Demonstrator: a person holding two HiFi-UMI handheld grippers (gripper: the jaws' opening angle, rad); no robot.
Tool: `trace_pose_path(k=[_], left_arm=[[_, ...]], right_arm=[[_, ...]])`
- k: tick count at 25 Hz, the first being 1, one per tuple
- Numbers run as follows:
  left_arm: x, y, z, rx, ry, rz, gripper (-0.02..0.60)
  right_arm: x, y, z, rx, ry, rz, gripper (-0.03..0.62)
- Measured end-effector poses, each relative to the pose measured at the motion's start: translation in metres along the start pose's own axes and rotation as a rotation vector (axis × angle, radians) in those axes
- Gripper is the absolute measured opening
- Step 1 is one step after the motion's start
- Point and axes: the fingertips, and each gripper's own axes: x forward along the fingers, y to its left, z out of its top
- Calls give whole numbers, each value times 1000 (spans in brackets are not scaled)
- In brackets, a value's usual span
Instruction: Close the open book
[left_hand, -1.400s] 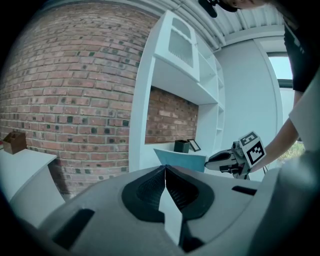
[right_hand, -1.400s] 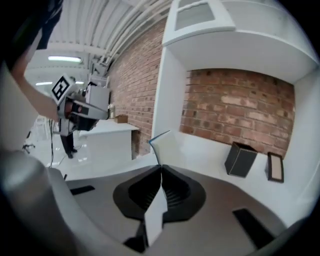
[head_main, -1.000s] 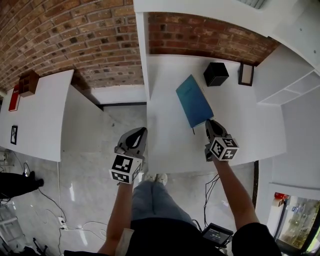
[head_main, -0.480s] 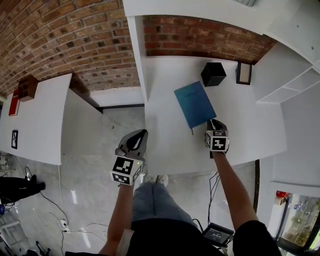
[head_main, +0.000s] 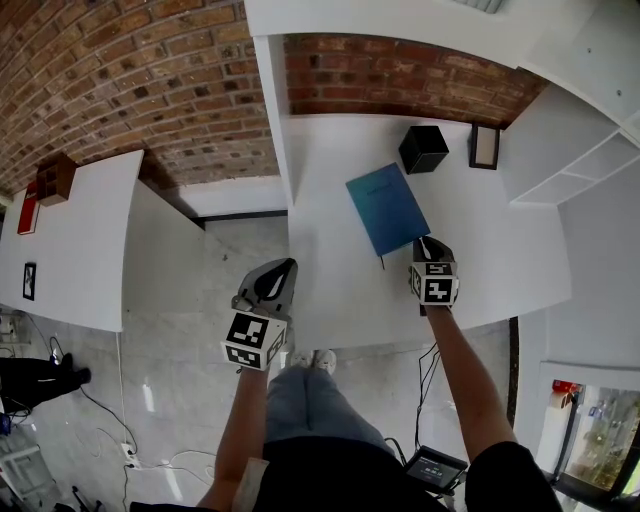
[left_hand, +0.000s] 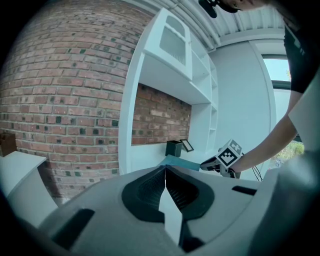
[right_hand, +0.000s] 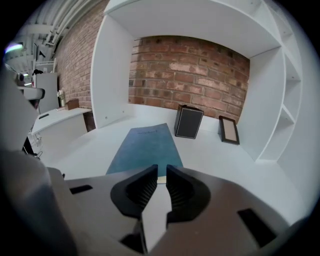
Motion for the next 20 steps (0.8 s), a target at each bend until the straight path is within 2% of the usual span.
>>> trace_pose_path(k=[4, 8, 13, 20], left_arm=[[5, -7, 8, 11, -19, -23, 11], [14, -21, 25, 28, -51, -64, 11], [25, -44, 56, 58, -105, -123, 11], [36, -75, 105, 117, -198, -195, 11]], right_arm=[[-21, 5, 26, 33, -100, 17, 51], [-58, 10, 67, 41, -247, 19, 49], [-115, 11, 114, 36, -415, -23, 49], [-193, 8, 159, 58, -609, -99, 41]])
